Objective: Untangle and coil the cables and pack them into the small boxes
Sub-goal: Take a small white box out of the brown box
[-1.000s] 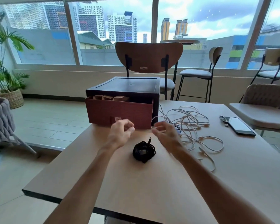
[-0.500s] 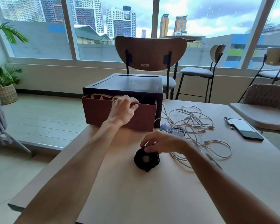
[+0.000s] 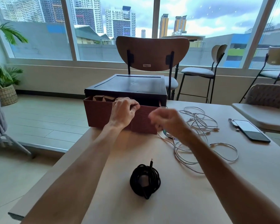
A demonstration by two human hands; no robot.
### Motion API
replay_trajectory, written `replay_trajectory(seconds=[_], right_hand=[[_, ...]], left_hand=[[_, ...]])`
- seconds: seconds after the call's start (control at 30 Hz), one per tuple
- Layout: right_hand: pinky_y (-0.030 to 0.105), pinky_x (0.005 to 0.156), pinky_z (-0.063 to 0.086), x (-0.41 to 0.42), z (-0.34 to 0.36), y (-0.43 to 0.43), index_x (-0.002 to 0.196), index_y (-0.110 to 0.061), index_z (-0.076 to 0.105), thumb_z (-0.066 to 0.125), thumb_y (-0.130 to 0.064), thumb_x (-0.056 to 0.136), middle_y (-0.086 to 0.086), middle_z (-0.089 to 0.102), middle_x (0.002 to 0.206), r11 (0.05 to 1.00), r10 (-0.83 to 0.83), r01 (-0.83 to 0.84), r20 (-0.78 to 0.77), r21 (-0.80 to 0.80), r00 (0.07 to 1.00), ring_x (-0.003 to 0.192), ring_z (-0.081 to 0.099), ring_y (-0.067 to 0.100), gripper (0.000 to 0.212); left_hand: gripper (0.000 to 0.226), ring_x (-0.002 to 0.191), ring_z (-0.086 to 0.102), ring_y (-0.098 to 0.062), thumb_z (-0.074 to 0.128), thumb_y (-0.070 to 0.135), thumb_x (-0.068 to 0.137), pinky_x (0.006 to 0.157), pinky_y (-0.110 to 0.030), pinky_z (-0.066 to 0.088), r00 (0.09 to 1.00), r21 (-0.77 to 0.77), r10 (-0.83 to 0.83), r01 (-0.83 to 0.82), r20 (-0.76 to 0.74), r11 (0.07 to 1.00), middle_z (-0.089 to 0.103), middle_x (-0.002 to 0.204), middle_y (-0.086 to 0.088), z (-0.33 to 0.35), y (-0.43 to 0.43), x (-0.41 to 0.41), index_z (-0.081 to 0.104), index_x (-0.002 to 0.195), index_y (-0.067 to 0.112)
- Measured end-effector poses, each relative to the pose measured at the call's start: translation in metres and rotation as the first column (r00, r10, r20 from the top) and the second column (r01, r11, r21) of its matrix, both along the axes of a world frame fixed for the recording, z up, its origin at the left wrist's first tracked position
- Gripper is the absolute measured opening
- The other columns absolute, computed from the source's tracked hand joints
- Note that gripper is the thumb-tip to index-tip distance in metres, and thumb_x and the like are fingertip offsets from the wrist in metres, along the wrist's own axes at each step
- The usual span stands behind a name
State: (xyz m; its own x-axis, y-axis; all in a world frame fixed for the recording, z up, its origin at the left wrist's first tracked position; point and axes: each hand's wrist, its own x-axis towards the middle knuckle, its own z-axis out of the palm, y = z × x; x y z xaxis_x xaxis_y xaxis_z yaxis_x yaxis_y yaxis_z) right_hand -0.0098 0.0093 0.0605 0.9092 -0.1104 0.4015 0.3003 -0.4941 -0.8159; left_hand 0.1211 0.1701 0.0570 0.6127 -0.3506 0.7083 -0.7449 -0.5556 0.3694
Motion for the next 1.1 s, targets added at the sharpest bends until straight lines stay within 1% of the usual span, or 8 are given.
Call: replay_trajectory(seconds=[0.07, 0.17, 0.27, 0.4, 0.53, 0.67, 0.93, 1.1], right_hand=[[0.014, 0.065, 0.048, 0.019, 0.014, -0.008, 0.095, -0.018, 0.073, 0.066, -0.010, 0.092, -0.007, 0.069, 0.085, 0.948, -0.309, 0.317, 0.271, 0.016, 0.911, 0.070, 0.062, 0.003, 0.011], [0.014, 0.086, 0.040, 0.054, 0.022, -0.020, 0.117, -0.020, 0.070, 0.064, -0.019, 0.092, -0.003, 0.063, 0.113, 0.853, -0.435, 0.500, 0.325, -0.150, 0.839, 0.102, 0.059, 0.011, 0.025], [0.020, 0.102, 0.035, 0.081, 0.015, -0.029, 0.123, -0.016, 0.069, 0.062, -0.016, 0.093, 0.001, 0.062, 0.129, 0.850, -0.461, 0.495, 0.199, -0.182, 0.865, 0.122, 0.054, 0.017, 0.031], [0.017, 0.096, 0.041, 0.092, 0.008, -0.033, 0.115, -0.020, 0.074, 0.059, -0.006, 0.092, -0.007, 0.069, 0.119, 0.852, -0.511, 0.522, 0.157, -0.032, 0.845, 0.113, 0.060, 0.016, 0.030], [0.010, 0.095, 0.035, 0.094, 0.013, -0.032, 0.112, -0.024, 0.075, 0.061, -0.005, 0.091, -0.008, 0.069, 0.120, 0.839, -0.542, 0.543, 0.099, 0.019, 0.834, 0.115, 0.059, 0.014, 0.032], [0.014, 0.101, 0.036, 0.094, 0.013, -0.027, 0.113, -0.026, 0.074, 0.057, -0.007, 0.090, -0.008, 0.068, 0.124, 0.836, -0.547, 0.543, 0.050, 0.079, 0.836, 0.118, 0.059, 0.015, 0.035], [0.032, 0.103, 0.043, 0.095, 0.009, -0.026, 0.124, -0.023, 0.067, 0.056, -0.020, 0.095, -0.003, 0.062, 0.131, 0.834, -0.549, 0.551, 0.059, -0.016, 0.834, 0.120, 0.058, 0.022, 0.031], [0.032, 0.096, 0.045, 0.096, 0.008, -0.024, 0.125, -0.023, 0.067, 0.055, -0.018, 0.097, -0.002, 0.064, 0.127, 0.825, -0.562, 0.564, 0.062, -0.034, 0.825, 0.116, 0.060, 0.023, 0.031]], left_hand=[[0.012, 0.096, 0.064, -0.015, 0.071, 0.027, 0.089, 0.095, -0.027, 0.040, 1.000, 0.016, -0.007, 0.007, -0.003, 1.000, 0.072, 0.091, 0.006, 0.000, 0.001, 0.001, 0.078, 0.099, 0.023], [0.012, 0.097, 0.063, -0.015, 0.070, 0.030, 0.090, 0.095, -0.030, 0.042, 1.000, 0.033, -0.010, 0.010, -0.006, 0.999, 0.071, 0.090, 0.007, 0.000, 0.003, 0.001, 0.077, 0.099, 0.024], [0.013, 0.098, 0.062, -0.016, 0.068, 0.031, 0.091, 0.093, -0.032, 0.043, 0.999, 0.047, -0.004, 0.006, -0.038, 0.999, 0.068, 0.089, 0.009, 0.004, 0.004, -0.003, 0.077, 0.098, 0.025], [0.013, 0.107, 0.061, -0.018, 0.070, 0.029, 0.090, 0.096, -0.031, 0.041, 0.997, 0.056, -0.011, 0.016, -0.079, 0.998, 0.070, 0.094, 0.006, 0.009, 0.009, -0.014, 0.078, 0.099, 0.025], [0.012, 0.084, 0.057, -0.007, 0.071, 0.029, 0.089, 0.085, -0.028, 0.045, 0.992, 0.070, -0.042, 0.051, -0.118, 0.996, 0.053, 0.074, 0.020, 0.008, 0.023, -0.028, 0.078, 0.098, 0.025], [0.010, 0.079, 0.056, -0.003, 0.072, 0.029, 0.089, 0.084, -0.025, 0.044, 0.991, 0.063, -0.071, 0.078, -0.113, 0.995, 0.057, 0.077, 0.019, 0.007, 0.039, -0.045, 0.078, 0.097, 0.026], [0.012, 0.085, 0.063, -0.009, 0.071, 0.030, 0.090, 0.090, -0.034, 0.049, 0.988, 0.077, -0.075, 0.086, -0.136, 0.993, 0.066, 0.086, 0.011, 0.008, 0.054, -0.063, 0.078, 0.099, 0.025], [0.012, 0.083, 0.064, -0.003, 0.071, 0.031, 0.090, 0.085, -0.031, 0.054, 0.973, 0.029, -0.097, 0.105, -0.211, 0.994, 0.071, 0.091, 0.013, 0.015, 0.054, -0.056, 0.078, 0.097, 0.024]])
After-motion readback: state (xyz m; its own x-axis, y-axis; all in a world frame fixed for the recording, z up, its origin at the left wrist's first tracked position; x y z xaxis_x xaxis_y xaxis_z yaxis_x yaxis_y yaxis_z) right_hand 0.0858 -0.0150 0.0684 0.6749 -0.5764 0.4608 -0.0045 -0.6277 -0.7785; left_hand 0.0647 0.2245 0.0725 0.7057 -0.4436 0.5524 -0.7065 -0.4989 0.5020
